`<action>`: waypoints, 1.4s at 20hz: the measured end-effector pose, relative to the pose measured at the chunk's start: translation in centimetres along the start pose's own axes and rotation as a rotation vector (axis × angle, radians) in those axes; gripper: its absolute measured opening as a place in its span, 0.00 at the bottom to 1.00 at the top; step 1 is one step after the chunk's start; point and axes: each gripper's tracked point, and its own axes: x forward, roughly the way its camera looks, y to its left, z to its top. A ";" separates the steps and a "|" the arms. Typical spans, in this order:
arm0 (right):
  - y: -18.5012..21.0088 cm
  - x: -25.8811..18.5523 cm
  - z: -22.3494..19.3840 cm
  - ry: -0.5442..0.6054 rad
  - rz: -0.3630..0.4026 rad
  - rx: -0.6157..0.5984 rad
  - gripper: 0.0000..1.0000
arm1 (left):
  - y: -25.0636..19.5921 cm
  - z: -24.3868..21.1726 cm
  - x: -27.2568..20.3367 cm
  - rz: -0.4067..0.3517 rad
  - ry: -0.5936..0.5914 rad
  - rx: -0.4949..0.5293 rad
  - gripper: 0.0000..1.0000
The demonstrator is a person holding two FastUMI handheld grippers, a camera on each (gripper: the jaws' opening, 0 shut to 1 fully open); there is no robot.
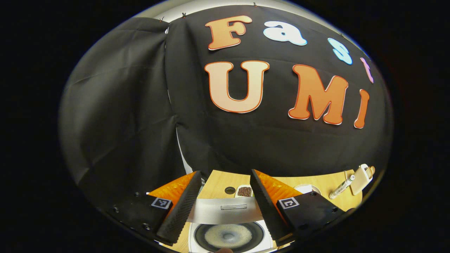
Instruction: Close the left gripper, press the button to open the rice cooker; take a wooden spoon from the chopstick holder with the right hand, scoop a spoonful of rice and pour it into the rice cooker, then put the wooden spoon back into the chopstick holder.
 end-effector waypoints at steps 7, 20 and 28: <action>1.9 1.5 -1.4 0.045 0.078 -0.015 0.91 | -2.1 -12.4 -4.7 -0.068 0.095 -0.013 0.95; 4.4 2.1 -3.3 0.093 0.156 -0.030 0.90 | -2.6 -24.7 -6.9 0.004 0.339 0.018 1.00; 4.6 2.4 -2.8 0.088 0.168 -0.024 0.91 | -2.8 -24.4 -7.2 0.014 0.393 -0.005 1.00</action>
